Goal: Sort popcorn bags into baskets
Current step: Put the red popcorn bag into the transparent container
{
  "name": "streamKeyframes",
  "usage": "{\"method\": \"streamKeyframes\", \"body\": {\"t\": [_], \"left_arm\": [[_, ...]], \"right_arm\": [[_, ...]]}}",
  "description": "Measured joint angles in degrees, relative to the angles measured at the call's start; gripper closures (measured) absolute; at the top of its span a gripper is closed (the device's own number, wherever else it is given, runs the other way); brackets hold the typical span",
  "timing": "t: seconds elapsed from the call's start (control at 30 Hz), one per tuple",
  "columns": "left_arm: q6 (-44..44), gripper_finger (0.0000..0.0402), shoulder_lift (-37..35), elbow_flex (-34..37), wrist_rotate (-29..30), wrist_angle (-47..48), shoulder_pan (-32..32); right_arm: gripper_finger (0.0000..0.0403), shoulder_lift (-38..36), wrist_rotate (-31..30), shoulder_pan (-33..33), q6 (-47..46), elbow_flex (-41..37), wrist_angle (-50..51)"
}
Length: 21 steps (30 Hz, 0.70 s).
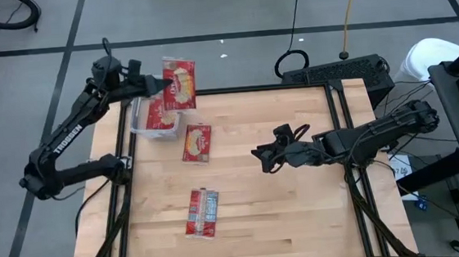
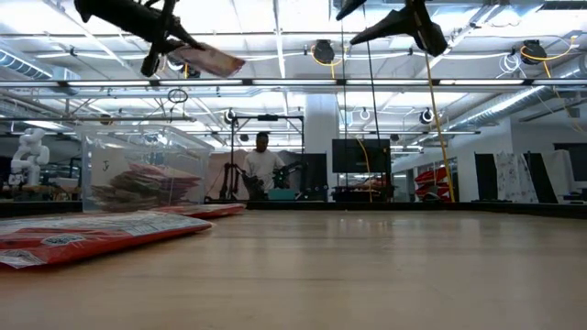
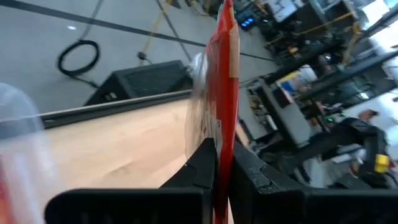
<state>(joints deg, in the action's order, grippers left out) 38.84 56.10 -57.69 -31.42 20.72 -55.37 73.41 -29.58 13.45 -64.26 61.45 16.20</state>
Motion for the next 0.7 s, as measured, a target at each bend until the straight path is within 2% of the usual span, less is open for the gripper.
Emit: {"method": "streamKeyframes", "body": {"t": [0.33, 0.7], "left_arm": [[-11.82, 0.0378, 0.02, 0.00, 0.49, 9.89, -7.73], [-28.03, 0.0378, 0.18, 0.00, 11.89, 21.04, -11.47]], "right_arm": [[0.0248, 0.00, -0.44, -0.37, -1.20, 0.00, -0.04], [0.0248, 0.00, -0.55, -0.37, -5.59, 0.00, -0.06]]}}
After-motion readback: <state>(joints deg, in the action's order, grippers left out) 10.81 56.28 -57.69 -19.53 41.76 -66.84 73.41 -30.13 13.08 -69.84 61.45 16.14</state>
